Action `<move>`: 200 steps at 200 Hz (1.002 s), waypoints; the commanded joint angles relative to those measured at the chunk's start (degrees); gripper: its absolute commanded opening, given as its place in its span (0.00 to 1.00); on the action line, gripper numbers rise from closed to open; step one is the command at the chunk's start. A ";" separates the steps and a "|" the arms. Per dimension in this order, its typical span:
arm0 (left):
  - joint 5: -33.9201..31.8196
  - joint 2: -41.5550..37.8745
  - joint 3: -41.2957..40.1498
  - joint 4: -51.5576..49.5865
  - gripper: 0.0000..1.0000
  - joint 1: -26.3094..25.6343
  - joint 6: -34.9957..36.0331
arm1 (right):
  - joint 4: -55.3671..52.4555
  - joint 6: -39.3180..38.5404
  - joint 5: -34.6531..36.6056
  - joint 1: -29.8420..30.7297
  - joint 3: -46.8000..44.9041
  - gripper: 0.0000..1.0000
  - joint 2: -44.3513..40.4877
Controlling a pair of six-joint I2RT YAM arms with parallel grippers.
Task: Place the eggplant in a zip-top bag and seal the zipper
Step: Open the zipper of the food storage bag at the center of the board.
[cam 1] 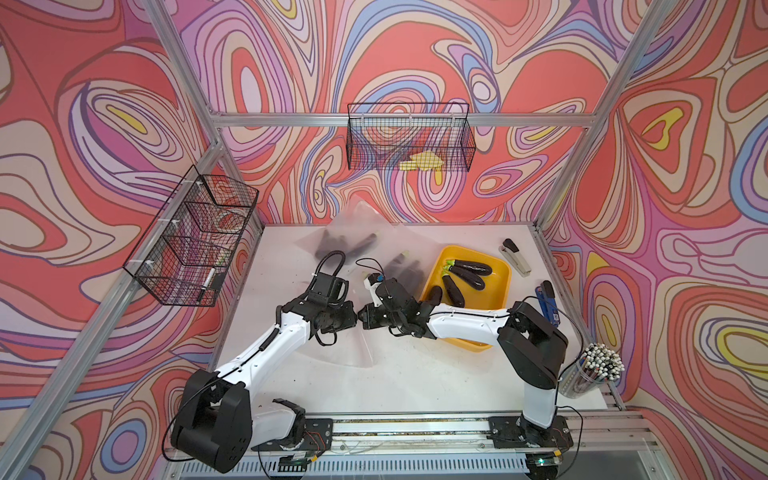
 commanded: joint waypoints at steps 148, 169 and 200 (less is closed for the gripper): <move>-0.53 0.28 -1.89 1.37 0.39 -3.50 -2.48 | -0.65 1.31 2.99 0.09 0.84 0.01 -2.24; -3.55 0.80 -1.89 -0.01 0.35 -4.44 -2.64 | -0.82 1.46 3.16 0.16 0.78 0.01 -2.24; -8.40 1.14 -2.45 -2.30 0.35 -5.06 -2.29 | -0.86 1.72 3.11 0.14 1.16 0.01 -2.52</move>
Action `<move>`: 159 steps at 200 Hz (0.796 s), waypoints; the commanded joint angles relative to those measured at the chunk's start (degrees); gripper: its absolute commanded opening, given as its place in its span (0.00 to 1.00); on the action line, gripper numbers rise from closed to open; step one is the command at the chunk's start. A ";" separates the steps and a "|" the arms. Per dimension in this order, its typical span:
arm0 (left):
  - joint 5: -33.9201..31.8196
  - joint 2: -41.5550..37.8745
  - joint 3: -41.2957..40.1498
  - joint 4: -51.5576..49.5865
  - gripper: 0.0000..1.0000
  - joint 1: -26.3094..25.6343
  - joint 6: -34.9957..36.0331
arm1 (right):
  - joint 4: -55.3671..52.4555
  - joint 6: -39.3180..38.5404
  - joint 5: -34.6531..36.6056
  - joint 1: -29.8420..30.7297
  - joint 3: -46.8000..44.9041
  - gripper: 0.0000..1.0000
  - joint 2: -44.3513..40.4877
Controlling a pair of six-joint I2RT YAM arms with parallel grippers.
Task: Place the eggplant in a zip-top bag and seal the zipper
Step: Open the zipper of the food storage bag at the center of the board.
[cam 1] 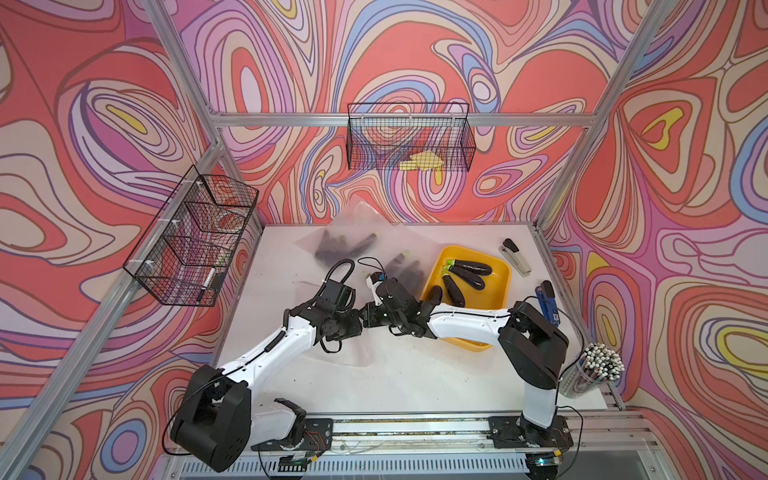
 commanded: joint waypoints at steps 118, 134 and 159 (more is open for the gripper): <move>-7.31 -7.85 11.72 -24.94 0.00 -0.70 8.34 | 3.64 -1.33 -7.59 0.16 0.79 0.08 0.10; -11.03 -10.05 12.73 -30.18 0.00 -0.74 6.59 | 5.07 -1.14 -10.29 0.31 3.55 0.08 1.90; -14.83 -14.58 16.08 -36.82 0.00 -0.74 4.75 | 5.94 -1.35 -13.08 0.23 6.97 0.09 5.22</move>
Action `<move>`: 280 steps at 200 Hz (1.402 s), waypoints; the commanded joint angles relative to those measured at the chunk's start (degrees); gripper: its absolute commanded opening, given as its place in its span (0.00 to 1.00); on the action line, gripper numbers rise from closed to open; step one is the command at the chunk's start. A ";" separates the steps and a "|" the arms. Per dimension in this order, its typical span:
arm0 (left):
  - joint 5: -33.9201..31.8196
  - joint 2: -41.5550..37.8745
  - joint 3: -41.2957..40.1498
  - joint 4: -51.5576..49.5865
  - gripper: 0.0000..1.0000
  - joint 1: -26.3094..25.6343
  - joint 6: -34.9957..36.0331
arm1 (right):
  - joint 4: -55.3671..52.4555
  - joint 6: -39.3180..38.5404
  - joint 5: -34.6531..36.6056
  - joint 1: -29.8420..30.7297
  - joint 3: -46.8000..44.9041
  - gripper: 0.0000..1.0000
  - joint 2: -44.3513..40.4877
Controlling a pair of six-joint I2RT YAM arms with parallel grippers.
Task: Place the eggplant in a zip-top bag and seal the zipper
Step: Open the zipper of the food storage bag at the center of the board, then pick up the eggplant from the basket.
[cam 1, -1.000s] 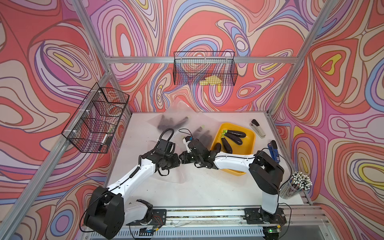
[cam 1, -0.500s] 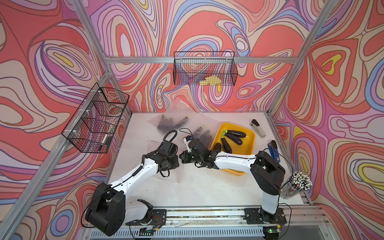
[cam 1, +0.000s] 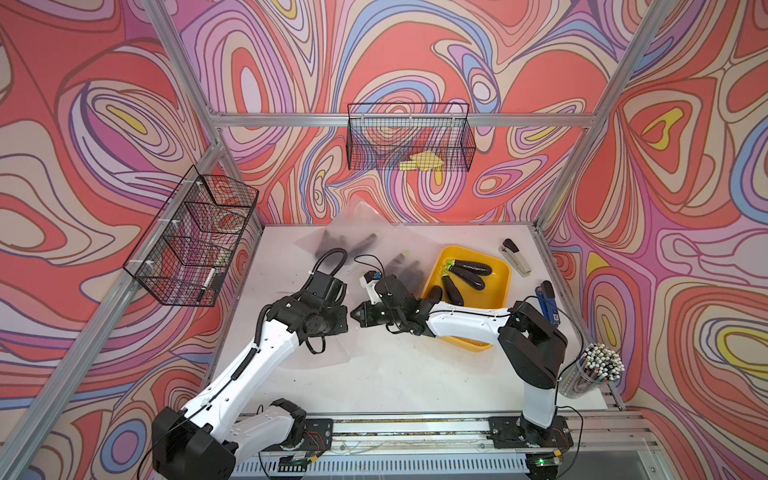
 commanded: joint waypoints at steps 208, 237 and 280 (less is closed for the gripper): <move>10.79 21.94 -1.71 15.09 0.00 -5.49 -0.78 | -20.13 -4.13 11.11 -13.69 -12.92 0.46 -21.68; 11.22 21.45 -2.22 15.69 0.00 -5.49 -0.49 | -20.28 0.72 18.47 -20.14 -21.99 0.50 -24.48; 12.36 20.77 -3.71 17.50 0.00 -5.46 -0.20 | -20.46 2.22 20.61 -22.90 -24.20 0.53 -23.30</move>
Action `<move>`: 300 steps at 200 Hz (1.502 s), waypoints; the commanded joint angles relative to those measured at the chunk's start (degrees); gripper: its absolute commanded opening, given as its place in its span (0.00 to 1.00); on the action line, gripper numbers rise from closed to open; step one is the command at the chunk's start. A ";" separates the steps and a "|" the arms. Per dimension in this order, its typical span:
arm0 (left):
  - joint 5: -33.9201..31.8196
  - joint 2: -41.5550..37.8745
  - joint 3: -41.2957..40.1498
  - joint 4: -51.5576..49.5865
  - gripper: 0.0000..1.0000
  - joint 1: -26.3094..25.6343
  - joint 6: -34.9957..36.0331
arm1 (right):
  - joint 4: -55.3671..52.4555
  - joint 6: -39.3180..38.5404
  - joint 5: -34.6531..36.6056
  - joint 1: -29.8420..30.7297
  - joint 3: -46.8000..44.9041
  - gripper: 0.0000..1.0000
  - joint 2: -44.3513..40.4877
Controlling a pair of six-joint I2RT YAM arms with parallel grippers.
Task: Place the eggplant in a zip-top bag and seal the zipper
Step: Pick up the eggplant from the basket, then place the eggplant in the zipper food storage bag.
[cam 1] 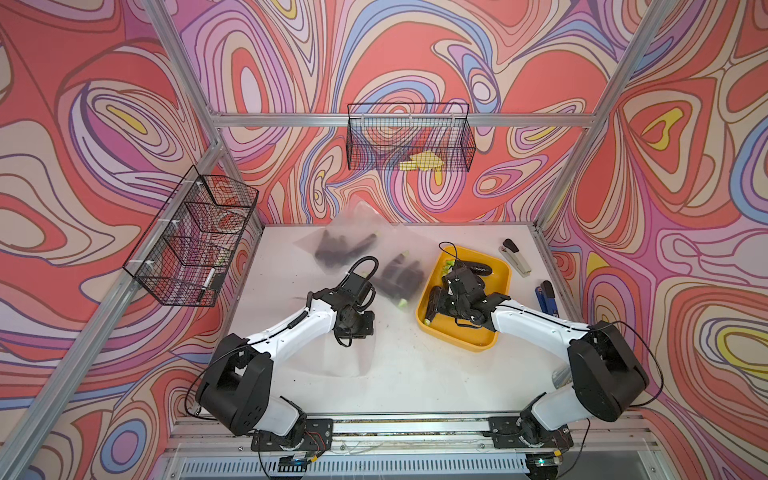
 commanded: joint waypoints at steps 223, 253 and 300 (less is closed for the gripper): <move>1.48 -3.51 -4.53 6.02 0.00 0.09 3.34 | -10.24 -10.03 -24.95 3.36 10.85 0.23 -6.45; 5.44 -3.50 -6.49 11.69 0.00 0.04 0.35 | 5.94 -0.46 -39.87 12.07 6.79 0.23 -3.80; 9.47 -8.84 -13.59 20.78 0.00 0.39 -0.51 | 20.25 7.57 -44.75 14.06 2.23 0.25 1.13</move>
